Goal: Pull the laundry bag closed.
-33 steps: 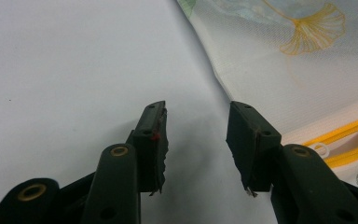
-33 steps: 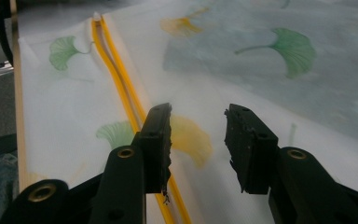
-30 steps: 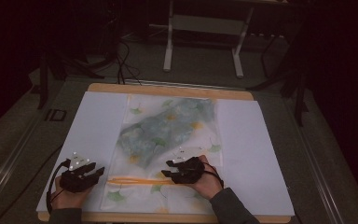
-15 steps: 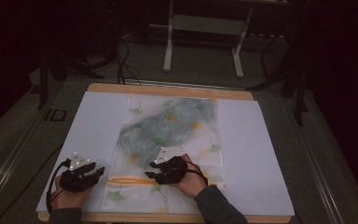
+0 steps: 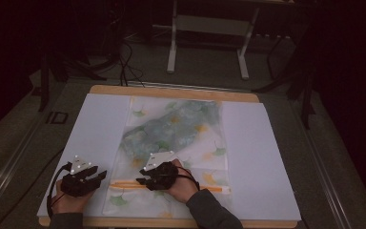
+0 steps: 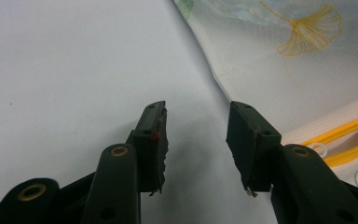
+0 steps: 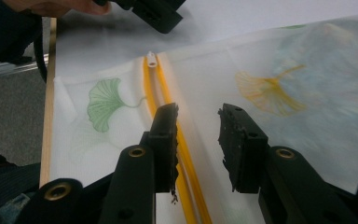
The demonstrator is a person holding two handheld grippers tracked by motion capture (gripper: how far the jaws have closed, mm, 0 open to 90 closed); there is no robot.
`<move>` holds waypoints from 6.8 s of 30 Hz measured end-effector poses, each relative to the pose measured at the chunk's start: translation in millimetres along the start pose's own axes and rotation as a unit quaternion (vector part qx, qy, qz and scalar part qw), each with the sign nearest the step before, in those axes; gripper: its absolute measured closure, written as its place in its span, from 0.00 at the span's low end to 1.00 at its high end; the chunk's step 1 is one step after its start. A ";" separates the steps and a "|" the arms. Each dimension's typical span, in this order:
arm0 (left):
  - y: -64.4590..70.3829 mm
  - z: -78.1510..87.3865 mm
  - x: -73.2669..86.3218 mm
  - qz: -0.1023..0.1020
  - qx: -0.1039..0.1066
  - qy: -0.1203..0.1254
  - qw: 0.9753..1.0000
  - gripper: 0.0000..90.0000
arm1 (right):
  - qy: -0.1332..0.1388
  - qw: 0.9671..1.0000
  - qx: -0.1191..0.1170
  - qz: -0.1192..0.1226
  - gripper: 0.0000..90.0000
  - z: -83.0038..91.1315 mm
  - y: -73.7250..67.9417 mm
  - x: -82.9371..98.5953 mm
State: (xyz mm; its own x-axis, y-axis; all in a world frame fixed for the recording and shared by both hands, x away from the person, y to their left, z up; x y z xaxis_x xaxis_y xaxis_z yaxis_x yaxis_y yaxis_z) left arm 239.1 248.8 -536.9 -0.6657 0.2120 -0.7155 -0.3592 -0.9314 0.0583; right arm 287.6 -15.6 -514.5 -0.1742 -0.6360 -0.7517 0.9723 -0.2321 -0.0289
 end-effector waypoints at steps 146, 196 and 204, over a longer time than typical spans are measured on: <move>25.3 -11.2 2.7 0.005 0.181 -0.072 0.981 0.98 | -0.013 0.999 -0.015 0.044 1.00 -55.2 -18.4 -33.9; 15.1 -7.0 4.5 0.047 0.233 -0.042 0.971 0.98 | -0.046 0.993 0.027 0.104 1.00 -51.5 -25.3 -24.9; 8.1 -0.3 5.7 0.058 0.235 -0.021 0.970 0.98 | -0.068 0.991 0.037 0.108 1.00 -53.5 -20.6 -15.1</move>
State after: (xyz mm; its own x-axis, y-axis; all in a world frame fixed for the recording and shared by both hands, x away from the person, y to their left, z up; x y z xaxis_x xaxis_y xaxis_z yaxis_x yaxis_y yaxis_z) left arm 232.6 242.3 -540.6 -0.7418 0.1349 -0.6569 -0.5328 -0.7135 0.4550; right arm 278.6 38.2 -537.8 0.0117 -0.7688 -0.6394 0.9761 -0.1299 0.1740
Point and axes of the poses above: each handheld gripper's, and its own axes: z roughly backward along the jaws, x roughly out of its underside, y roughly to its right, the point moved 1 cm from there along -z, roughly forward along the jaws, and after that the axes turned 1 degree about z, right-handed, at the moved point
